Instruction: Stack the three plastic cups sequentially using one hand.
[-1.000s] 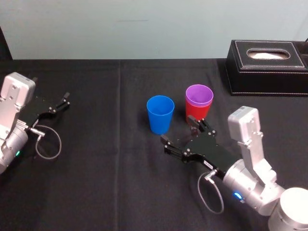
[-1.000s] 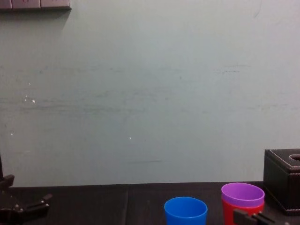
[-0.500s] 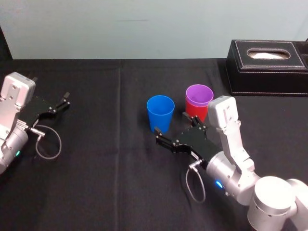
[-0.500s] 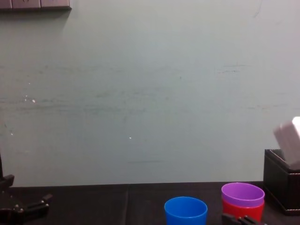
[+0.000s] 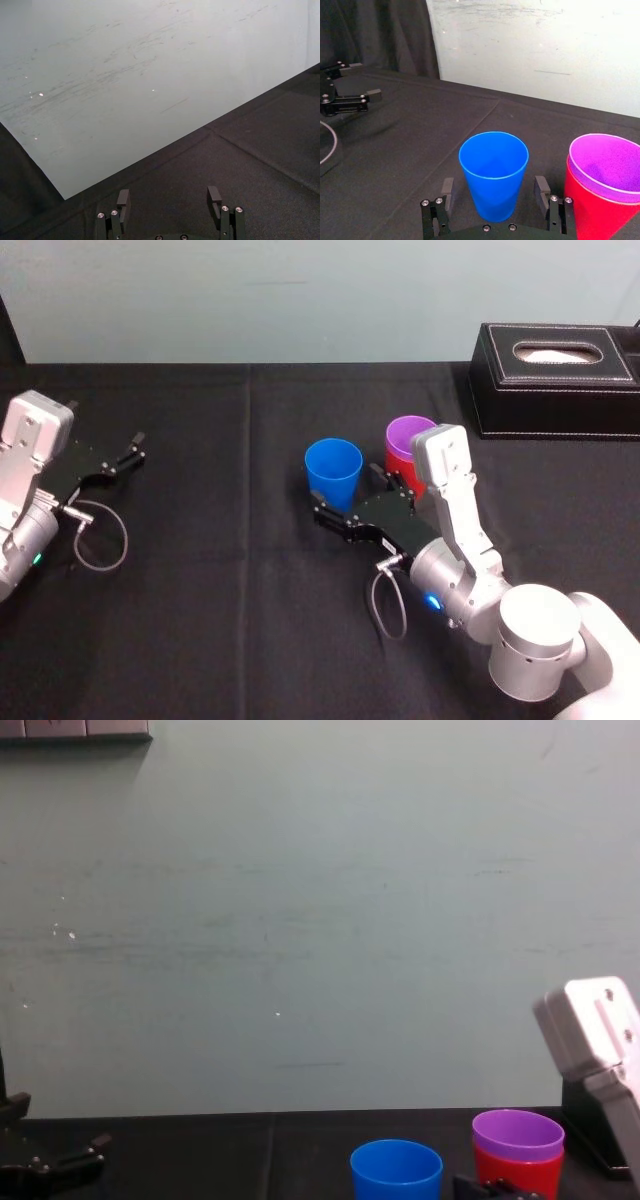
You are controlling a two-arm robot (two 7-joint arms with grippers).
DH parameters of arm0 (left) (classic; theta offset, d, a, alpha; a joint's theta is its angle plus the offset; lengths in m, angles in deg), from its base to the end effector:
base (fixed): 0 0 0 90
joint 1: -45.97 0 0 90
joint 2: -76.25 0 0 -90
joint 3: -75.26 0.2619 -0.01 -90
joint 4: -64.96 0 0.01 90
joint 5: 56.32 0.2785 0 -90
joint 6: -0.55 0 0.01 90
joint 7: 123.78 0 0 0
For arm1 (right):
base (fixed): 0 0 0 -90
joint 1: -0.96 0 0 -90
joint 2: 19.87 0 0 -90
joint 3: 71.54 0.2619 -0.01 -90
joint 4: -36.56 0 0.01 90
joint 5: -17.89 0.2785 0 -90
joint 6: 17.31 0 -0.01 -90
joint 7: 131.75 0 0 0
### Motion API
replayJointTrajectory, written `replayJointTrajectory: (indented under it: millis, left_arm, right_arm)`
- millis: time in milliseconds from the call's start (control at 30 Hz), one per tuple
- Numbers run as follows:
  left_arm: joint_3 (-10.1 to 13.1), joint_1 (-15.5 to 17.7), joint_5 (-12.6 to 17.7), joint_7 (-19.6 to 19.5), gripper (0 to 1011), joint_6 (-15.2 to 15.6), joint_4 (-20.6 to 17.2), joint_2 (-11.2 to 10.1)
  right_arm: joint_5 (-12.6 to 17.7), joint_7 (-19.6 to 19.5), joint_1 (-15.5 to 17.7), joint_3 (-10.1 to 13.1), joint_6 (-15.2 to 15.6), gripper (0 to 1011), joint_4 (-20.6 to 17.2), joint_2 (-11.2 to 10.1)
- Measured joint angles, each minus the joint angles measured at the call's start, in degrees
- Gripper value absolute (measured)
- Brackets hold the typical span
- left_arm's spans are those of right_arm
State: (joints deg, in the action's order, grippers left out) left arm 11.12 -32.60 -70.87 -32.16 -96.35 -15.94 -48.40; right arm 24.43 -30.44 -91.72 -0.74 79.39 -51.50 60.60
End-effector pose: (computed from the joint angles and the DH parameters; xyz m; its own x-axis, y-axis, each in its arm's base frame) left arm 0.3249 0.0748 -0.2738 0.2922 0.8803 0.3738 -0.9553 0.2872 0.0704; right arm 0.2948 0.0499 -0.2817 0.4984 -0.8666 0.0259 0.8567 0.4877 -0.1680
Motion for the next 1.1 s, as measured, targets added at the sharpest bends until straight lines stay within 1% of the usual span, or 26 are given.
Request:
replayJointTrajectory:
  millis: [267, 300, 433, 800, 1000, 1100]
  left_arm:
    - [0.0, 0.0, 0.0, 0.0, 1004, 0.0, 0.0, 0.0]
    - [0.0, 0.0, 0.0, 0.0, 1005, 0.0, 0.0, 0.0]
    - [0.0, 0.0, 0.0, 0.0, 1005, 0.0, 0.0, 0.0]
    - [0.0, 0.0, 0.0, 0.0, 1005, 0.0, 0.0, 0.0]
    - [0.0, 0.0, 0.0, 0.0, 1005, 0.0, 0.0, 0.0]
    - [0.0, 0.0, 0.0, 0.0, 1005, 0.0, 0.0, 0.0]
  right_arm:
    - [-0.1, 1.0, -2.5, -0.1, -1.0, 1003, 3.9, 1.5]
    - [-0.1, 1.0, -2.5, -0.1, -1.0, 1003, 3.9, 1.5]
    - [-0.1, 1.7, -3.5, -0.5, -2.4, 1003, 5.8, 2.2]
    - [-0.8, 1.4, -5.2, -0.7, -3.9, 1003, 8.2, 3.2]
    - [-1.3, 1.1, -5.4, -0.7, -4.7, 1003, 8.9, 3.4]
    - [-1.7, 0.8, -5.4, -0.7, -5.7, 1004, 9.1, 3.5]
